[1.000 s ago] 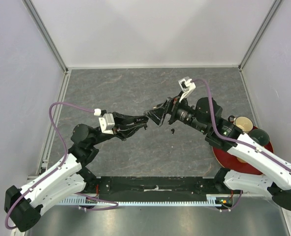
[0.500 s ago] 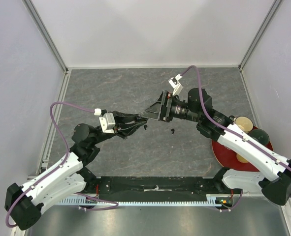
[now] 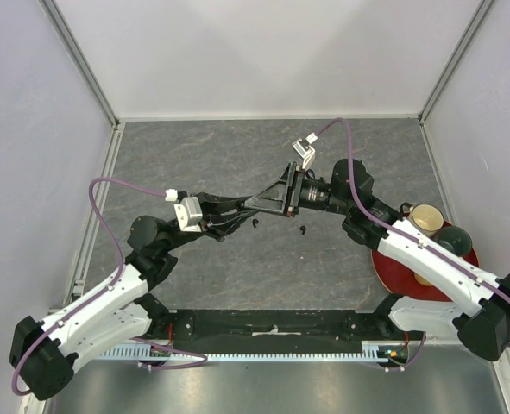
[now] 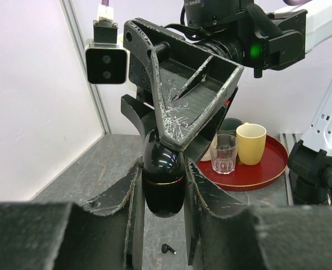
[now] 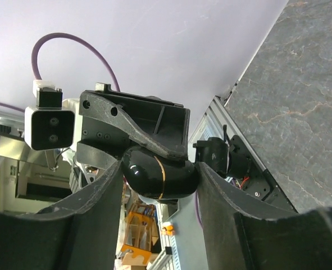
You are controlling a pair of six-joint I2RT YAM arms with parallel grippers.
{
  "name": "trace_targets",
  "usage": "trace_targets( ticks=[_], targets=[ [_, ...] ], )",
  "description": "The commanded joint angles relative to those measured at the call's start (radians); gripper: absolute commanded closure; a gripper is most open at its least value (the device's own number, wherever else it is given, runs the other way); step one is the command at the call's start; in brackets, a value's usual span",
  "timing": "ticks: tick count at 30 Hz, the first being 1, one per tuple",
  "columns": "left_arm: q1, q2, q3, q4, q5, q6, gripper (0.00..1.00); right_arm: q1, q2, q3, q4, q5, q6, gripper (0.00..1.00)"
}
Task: Insert the wireless bluetooth earbuds into the charging case
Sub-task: Open the charging case.
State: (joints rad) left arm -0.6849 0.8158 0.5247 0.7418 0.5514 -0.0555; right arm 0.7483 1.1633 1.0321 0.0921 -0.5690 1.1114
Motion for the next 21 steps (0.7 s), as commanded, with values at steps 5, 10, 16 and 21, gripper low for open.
trace_targets(
  ticks=[5,10,16,21],
  targets=[
    [-0.002,0.017,0.029,0.048,0.038,-0.006,0.83,-0.01,-0.007,-0.036,0.167,-0.032,0.074,0.65],
    [-0.002,0.031,0.029,0.051,0.038,-0.02,0.61,-0.015,-0.011,-0.05,0.202,-0.037,0.099,0.74],
    [-0.002,0.042,0.008,0.108,0.021,-0.038,0.57,-0.018,-0.01,-0.067,0.251,-0.051,0.137,0.75],
    [-0.002,0.052,-0.009,0.175,-0.007,-0.053,0.57,-0.02,-0.005,-0.081,0.282,-0.057,0.163,0.75]
  ],
)
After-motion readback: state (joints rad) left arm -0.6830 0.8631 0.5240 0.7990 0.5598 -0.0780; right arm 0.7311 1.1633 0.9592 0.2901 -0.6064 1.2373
